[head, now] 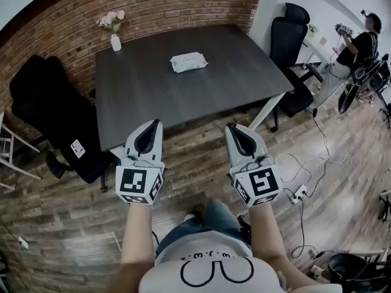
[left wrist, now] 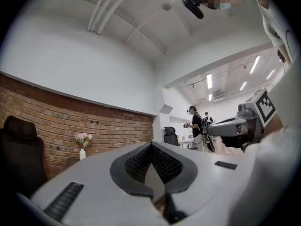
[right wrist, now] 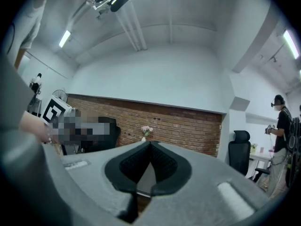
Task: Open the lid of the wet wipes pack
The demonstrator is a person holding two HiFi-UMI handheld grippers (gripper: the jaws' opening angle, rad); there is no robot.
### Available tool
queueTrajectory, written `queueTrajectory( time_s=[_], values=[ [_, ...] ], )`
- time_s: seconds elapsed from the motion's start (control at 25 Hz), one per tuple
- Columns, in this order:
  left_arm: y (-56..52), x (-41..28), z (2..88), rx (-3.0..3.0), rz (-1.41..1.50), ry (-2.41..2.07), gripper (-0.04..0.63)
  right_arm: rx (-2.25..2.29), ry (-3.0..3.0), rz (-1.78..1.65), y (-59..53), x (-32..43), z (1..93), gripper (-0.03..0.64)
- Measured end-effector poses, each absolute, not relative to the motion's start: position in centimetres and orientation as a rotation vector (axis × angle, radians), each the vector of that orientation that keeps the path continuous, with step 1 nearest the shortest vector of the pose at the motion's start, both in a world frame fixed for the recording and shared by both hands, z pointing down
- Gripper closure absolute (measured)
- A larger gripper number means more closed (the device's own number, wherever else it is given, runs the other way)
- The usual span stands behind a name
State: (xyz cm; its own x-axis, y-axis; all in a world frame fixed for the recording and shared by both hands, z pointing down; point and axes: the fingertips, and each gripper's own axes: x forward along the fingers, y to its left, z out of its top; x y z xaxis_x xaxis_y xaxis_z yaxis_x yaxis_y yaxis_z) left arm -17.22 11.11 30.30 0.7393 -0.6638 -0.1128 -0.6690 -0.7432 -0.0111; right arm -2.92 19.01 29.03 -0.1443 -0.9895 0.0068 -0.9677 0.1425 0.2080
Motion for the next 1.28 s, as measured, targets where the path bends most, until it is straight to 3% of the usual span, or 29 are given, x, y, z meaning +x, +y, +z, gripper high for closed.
queueTrajectory(
  time_s=[1.28],
  values=[
    [-28.4,2.5,34.1,-2.728,0.036,1.572,0.597,1.505,-2.513,-0.170,-26.3,19.4,33.5,0.615]
  ],
)
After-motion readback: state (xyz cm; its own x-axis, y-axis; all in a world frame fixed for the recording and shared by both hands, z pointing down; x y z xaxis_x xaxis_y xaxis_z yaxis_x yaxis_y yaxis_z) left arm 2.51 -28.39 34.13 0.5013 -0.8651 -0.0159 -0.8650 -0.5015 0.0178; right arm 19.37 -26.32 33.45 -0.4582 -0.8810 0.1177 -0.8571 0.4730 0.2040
